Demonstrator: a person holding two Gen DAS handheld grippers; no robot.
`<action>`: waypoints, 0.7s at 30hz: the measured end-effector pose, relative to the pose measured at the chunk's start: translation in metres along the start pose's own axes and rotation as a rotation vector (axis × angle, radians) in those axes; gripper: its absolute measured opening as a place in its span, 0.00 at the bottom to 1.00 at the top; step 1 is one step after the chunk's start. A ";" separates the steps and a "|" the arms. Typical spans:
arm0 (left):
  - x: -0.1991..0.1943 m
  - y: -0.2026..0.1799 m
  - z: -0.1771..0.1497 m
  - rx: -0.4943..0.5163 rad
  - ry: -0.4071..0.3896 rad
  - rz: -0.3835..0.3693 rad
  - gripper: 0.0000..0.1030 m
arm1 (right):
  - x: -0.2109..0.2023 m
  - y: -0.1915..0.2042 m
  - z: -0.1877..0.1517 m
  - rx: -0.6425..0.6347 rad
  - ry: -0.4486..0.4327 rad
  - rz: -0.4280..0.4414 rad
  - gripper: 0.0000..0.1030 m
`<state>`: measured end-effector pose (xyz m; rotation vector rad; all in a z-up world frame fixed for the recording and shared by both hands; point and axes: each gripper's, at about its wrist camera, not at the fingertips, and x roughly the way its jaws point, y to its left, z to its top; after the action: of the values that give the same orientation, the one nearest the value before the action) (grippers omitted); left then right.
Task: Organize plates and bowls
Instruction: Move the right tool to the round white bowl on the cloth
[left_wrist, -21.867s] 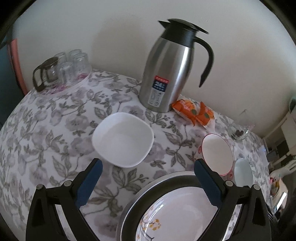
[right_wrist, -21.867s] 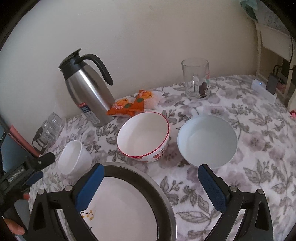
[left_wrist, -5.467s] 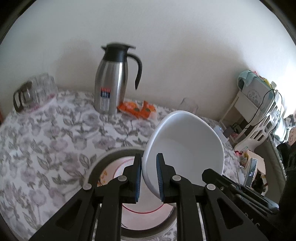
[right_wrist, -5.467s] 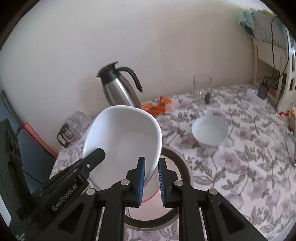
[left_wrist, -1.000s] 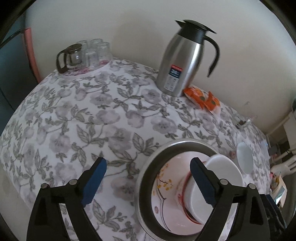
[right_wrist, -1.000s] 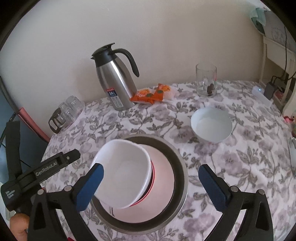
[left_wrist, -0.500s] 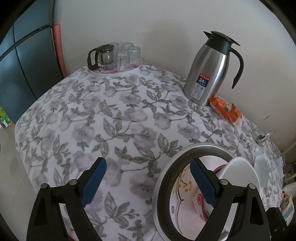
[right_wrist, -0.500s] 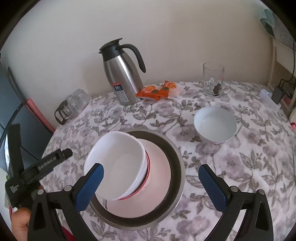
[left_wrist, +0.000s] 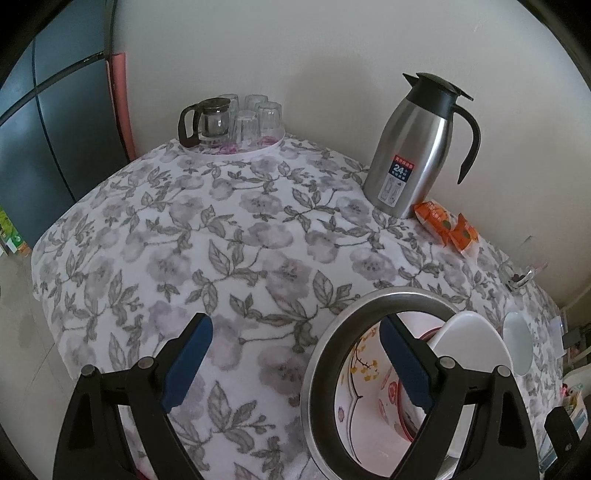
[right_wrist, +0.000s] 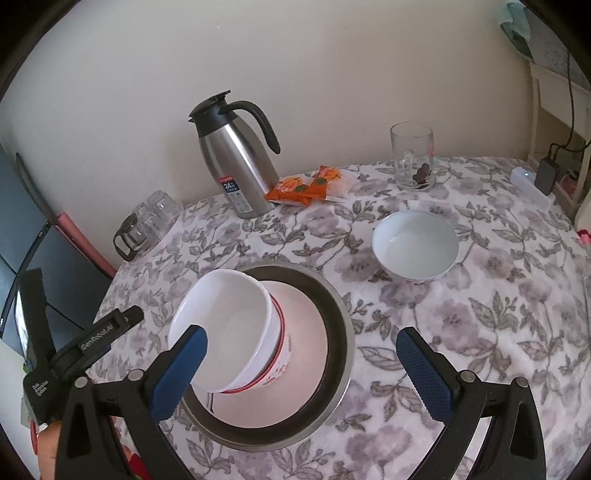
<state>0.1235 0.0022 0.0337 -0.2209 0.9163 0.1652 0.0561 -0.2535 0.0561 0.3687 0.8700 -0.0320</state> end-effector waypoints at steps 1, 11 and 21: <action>0.000 0.001 0.001 0.003 -0.002 -0.002 0.89 | -0.001 -0.001 0.001 0.008 -0.002 -0.001 1.00; 0.000 -0.003 0.021 0.036 0.000 -0.081 0.89 | -0.002 -0.021 0.013 0.085 -0.029 -0.031 1.00; 0.005 -0.031 0.044 0.098 0.017 -0.153 0.89 | 0.005 -0.042 0.022 0.135 -0.045 -0.089 1.00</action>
<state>0.1674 -0.0156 0.0593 -0.2006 0.9181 -0.0227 0.0688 -0.2995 0.0524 0.4538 0.8415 -0.1819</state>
